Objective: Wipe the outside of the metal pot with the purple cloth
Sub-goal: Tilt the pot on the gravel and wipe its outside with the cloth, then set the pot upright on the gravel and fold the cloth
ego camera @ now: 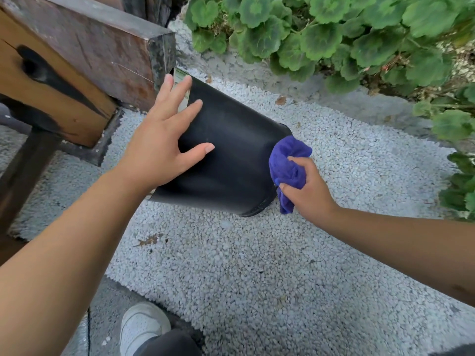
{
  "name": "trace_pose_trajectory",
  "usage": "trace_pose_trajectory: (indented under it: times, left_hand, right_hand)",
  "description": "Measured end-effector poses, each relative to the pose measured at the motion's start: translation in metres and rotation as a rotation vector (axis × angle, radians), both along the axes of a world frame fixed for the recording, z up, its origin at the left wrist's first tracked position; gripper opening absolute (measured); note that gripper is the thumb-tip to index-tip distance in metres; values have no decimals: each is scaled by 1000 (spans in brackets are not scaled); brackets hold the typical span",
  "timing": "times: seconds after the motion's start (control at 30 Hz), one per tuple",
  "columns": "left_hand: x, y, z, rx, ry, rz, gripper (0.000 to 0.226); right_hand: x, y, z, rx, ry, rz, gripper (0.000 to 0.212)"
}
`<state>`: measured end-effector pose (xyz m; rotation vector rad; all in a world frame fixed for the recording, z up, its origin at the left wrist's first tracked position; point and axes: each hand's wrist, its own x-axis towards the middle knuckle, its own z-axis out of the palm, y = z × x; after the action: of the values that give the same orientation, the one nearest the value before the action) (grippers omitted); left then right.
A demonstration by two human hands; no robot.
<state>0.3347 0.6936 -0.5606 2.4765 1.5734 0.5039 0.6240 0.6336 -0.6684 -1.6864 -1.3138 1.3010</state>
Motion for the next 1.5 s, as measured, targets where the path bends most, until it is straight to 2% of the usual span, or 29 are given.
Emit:
trace_pose_trajectory:
  times: [0.17, 0.3, 0.37, 0.47, 0.53, 0.57, 0.67, 0.7, 0.77, 0.8, 0.87, 0.9, 0.97, 1.0, 1.03, 1.17, 1.27, 1.33, 1.37, 1.43, 1.47, 1.5]
  left_hand:
    - [0, 2, -1, -8, -14, 8, 72]
    - [2, 4, 0, -16, -11, -18, 71]
    - [5, 5, 1, -11, -16, -35, 70]
    - [7, 5, 3, 3, -32, -70, 67]
    - [8, 1, 1, 49, -55, 31, 69]
    - [7, -2, 2, 69, -129, 154, 68]
    - [6, -8, 0, 71, -530, 585, 51]
    - [2, -12, -1, 37, -575, 649, 47]
    - [-2, -25, -6, -42, -489, 558, 41]
    - [-3, -32, -9, -65, -476, 494, 33]
    - [2, -45, -9, -135, -560, 401, 21]
    - [6, -47, -9, -150, -570, 380, 25]
    - [15, -47, -7, -150, -494, 343, 33]
    - [21, -48, -3, -137, -447, 318, 36]
    - [27, -48, -1, -118, -408, 283, 38]
    - [58, -62, 3, -187, -368, 82, 43]
    - [61, -71, -1, -269, -385, 24, 47]
    - [49, -79, -3, -262, -397, 26, 42]
    - [40, -81, -6, -236, -395, 95, 40]
    - [22, -86, -18, -161, -315, 379, 45]
    - [14, -90, -25, -191, -266, 570, 53]
    - [6, -91, -29, -313, -296, 764, 63]
  right_hand:
    - [-9, -34, -15, -64, -108, 253, 58]
    - [-33, -53, -31, -170, -161, 441, 40]
    - [-44, -58, -36, -261, -204, 613, 31]
    - [-56, -58, -29, -417, -198, 774, 30]
    - [-60, -50, -9, -439, -117, 832, 38]
    - [-62, -45, 7, -436, -47, 859, 41]
    - [-59, -19, 68, -443, 278, 850, 36]
    - [-58, -9, 89, -443, 371, 825, 30]
    - [-57, 11, 134, -319, 437, 767, 24]
    - [-57, 22, 156, -192, 429, 723, 23]
    - [-56, 42, 190, 117, 279, 600, 21]
    - [-53, 55, 202, 289, 82, 543, 23]
    - [-48, 83, 212, 623, -506, 481, 41]
    - [-47, 96, 215, 674, -741, 465, 50]
    - [-48, 106, 213, 633, -871, 457, 58]
    - [-63, 131, 201, 329, -961, 485, 80]
    - [-57, 143, 199, 225, -1064, 539, 70]
    - [-47, 143, 198, 46, -988, 576, 59]
    - [-43, 142, 197, -71, -910, 597, 56]
    - [-41, 134, 193, -230, -804, 627, 51]
    - [-41, 132, 190, -255, -788, 627, 48]
    - [-42, 132, 188, -263, -784, 621, 45]
